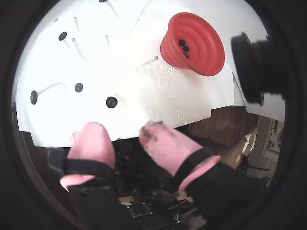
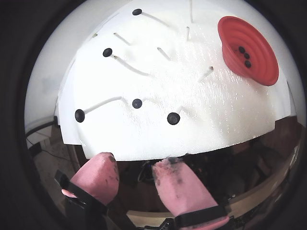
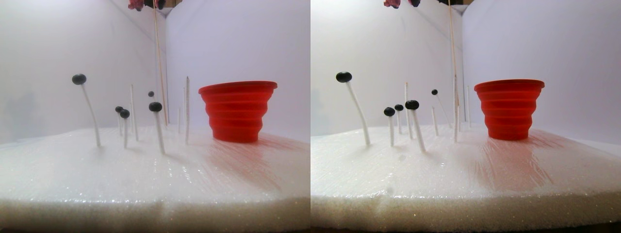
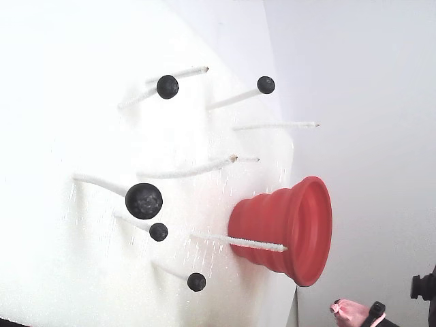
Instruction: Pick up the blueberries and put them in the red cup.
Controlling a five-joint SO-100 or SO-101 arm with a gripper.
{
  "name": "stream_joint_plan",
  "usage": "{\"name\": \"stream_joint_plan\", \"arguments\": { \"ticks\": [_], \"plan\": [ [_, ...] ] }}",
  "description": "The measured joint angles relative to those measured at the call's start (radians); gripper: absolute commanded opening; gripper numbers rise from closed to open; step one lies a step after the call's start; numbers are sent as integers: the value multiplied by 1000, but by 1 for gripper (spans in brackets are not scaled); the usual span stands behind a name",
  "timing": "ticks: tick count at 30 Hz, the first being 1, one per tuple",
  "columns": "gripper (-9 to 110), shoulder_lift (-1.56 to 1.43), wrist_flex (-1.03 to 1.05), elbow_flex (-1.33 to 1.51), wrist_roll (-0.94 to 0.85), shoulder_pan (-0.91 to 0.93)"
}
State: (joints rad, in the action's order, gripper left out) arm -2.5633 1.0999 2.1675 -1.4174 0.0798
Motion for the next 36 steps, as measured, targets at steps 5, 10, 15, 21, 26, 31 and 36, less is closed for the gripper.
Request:
{"name": "stream_joint_plan", "arguments": {
  "ticks": [5,10,15,21,26,31,36],
  "plan": [
    [14,57,-34,11,-25,0],
    [14,109,-66,11,-60,5],
    [14,155,-120,48,-100,38],
    [14,199,-163,71,-130,38],
    [14,216,-190,98,-150,38],
    [14,247,-221,123,-170,40],
    [14,276,-256,143,-195,67]
  ]
}}
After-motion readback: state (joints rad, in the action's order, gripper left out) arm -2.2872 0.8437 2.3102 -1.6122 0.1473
